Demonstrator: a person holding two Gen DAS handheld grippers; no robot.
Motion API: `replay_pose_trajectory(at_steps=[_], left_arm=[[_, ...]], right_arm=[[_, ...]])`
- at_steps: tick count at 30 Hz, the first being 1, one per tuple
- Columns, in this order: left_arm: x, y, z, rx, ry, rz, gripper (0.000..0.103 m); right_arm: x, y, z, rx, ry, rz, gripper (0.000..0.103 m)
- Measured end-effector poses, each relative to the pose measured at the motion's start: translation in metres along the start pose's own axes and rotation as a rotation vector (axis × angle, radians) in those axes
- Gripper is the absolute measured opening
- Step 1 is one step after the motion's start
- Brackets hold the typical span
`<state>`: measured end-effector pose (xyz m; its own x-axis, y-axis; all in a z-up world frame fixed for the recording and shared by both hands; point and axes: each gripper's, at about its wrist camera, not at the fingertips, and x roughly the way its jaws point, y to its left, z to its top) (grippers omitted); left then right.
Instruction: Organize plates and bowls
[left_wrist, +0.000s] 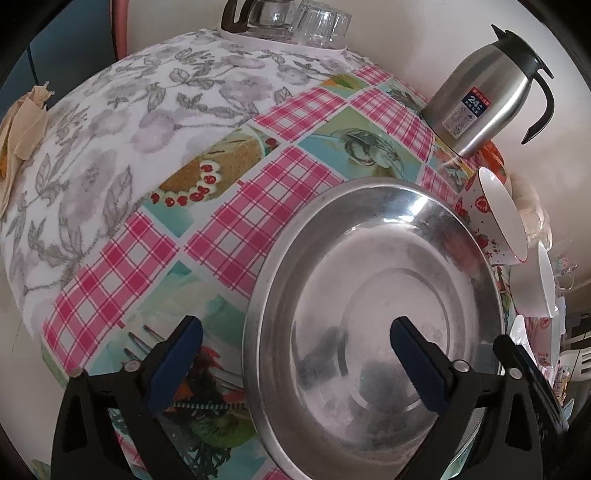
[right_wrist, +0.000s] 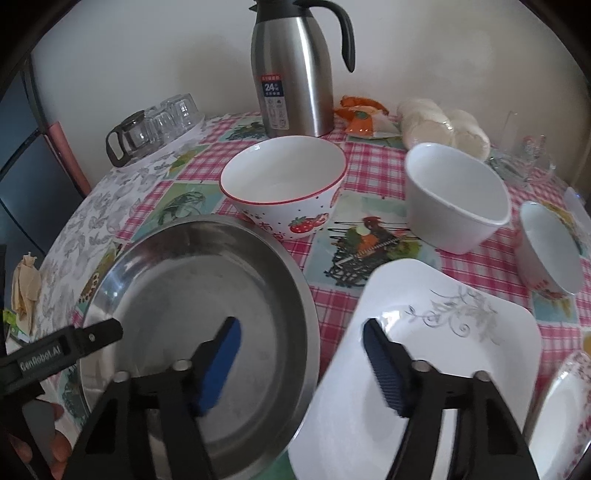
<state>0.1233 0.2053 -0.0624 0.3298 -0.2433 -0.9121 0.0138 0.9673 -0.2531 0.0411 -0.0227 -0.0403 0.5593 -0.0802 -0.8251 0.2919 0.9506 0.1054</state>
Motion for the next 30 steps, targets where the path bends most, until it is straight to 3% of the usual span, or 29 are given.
replay_pose_trajectory(at_steps=[8, 13, 21, 30], left_arm=[[0.002, -0.002, 0.002, 0.029, -0.015, 0.0, 0.075], [0.003, -0.002, 0.006, 0.037, -0.031, 0.022, 0.061], [-0.002, 0.013, 0.006, 0.005, -0.047, 0.017, 0.029], [-0.019, 0.021, -0.004, -0.01, -0.053, 0.062, 0.027]], right_arm=[[0.015, 0.003, 0.012, -0.038, 0.004, 0.021, 0.039], [0.029, 0.002, 0.014, -0.048, 0.029, 0.001, 0.035], [0.036, -0.001, 0.011, -0.019, 0.059, 0.033, 0.021], [0.023, 0.002, 0.001, 0.001, 0.091, 0.089, 0.021]])
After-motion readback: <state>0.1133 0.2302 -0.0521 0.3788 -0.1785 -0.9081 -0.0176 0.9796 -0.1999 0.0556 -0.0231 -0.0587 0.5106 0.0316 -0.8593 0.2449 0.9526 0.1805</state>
